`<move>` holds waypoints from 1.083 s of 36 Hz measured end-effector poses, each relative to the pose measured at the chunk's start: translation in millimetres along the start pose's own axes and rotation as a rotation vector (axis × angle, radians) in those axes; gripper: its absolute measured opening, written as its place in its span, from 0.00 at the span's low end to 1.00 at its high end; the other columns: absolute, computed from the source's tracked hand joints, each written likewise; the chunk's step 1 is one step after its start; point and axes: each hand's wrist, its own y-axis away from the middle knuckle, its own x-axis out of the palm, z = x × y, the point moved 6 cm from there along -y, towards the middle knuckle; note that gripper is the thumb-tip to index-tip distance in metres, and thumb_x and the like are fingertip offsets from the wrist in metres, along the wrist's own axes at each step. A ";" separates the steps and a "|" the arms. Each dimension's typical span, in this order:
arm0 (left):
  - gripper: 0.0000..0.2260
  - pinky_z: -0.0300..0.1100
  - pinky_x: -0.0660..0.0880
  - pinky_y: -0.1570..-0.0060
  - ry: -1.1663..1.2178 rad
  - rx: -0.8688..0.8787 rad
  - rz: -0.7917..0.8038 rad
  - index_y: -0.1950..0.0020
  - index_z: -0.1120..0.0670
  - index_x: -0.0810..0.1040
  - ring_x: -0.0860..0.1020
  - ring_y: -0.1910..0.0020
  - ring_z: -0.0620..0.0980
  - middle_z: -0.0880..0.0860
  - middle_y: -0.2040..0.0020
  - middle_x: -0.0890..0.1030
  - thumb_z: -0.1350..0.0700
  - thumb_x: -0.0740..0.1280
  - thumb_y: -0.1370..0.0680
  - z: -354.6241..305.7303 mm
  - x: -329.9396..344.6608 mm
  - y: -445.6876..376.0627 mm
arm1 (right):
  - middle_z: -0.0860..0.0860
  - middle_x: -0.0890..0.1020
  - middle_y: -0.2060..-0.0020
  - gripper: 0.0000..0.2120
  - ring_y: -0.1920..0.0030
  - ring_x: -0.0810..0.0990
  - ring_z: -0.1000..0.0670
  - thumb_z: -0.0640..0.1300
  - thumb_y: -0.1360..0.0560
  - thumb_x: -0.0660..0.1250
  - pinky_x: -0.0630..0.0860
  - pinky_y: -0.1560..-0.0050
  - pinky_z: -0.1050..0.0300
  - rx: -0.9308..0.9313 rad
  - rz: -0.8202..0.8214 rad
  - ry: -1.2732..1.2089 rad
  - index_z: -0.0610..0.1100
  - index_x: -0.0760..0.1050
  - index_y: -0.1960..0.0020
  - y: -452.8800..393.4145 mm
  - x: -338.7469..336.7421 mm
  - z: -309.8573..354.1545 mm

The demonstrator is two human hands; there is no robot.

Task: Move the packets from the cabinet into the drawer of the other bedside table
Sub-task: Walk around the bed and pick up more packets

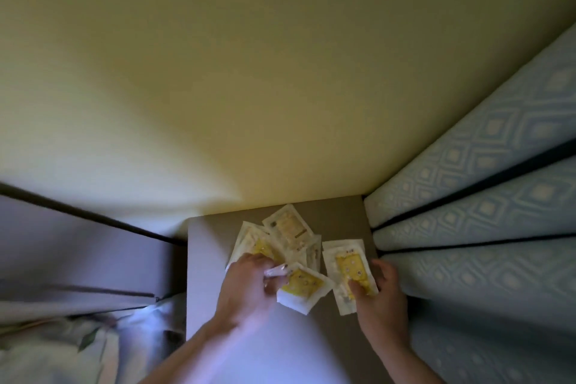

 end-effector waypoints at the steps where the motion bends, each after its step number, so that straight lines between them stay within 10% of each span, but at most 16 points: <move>1: 0.11 0.40 0.71 0.60 -0.014 0.004 -0.010 0.64 0.49 0.79 0.79 0.57 0.49 0.44 0.62 0.82 0.47 0.75 0.27 -2.6 -9.5 14.5 | 0.57 0.85 0.56 0.22 0.55 0.85 0.51 0.38 0.29 0.77 0.78 0.54 0.52 0.003 0.022 0.021 0.54 0.71 0.43 13.7 -5.1 1.4; 21: 0.10 0.50 0.78 0.52 -0.224 -0.047 0.167 0.63 0.52 0.77 0.76 0.53 0.54 0.49 0.62 0.76 0.49 0.62 0.26 -14.1 -126.6 271.6 | 0.56 0.83 0.66 0.05 0.65 0.80 0.53 0.49 0.28 0.76 0.76 0.64 0.57 -0.175 0.377 0.184 0.55 0.80 0.56 257.0 -80.0 92.1; 25: 0.18 0.48 0.76 0.57 -0.185 -0.084 0.020 0.72 0.50 0.63 0.76 0.57 0.52 0.46 0.71 0.66 0.45 0.60 0.24 -24.4 -137.5 305.8 | 0.57 0.84 0.64 0.04 0.62 0.81 0.51 0.52 0.27 0.75 0.78 0.60 0.54 -0.289 0.464 0.220 0.57 0.80 0.55 267.3 -85.6 104.7; 31: 0.11 0.35 0.62 0.65 -0.049 -0.295 -0.141 0.55 0.50 0.84 0.72 0.48 0.41 0.45 0.58 0.81 0.48 0.64 0.19 -68.9 -144.7 374.8 | 0.58 0.85 0.64 0.04 0.64 0.81 0.57 0.49 0.26 0.76 0.78 0.59 0.55 -0.437 0.635 0.272 0.55 0.81 0.56 281.3 -91.8 104.5; 39: 0.05 0.30 0.64 0.63 0.037 -0.471 -0.277 0.48 0.44 0.82 0.68 0.55 0.38 0.36 0.62 0.71 0.50 0.69 0.22 -89.8 -116.7 475.3 | 0.60 0.85 0.62 0.06 0.62 0.83 0.57 0.48 0.28 0.78 0.80 0.58 0.58 -0.613 0.822 0.364 0.56 0.81 0.56 331.3 -101.2 86.0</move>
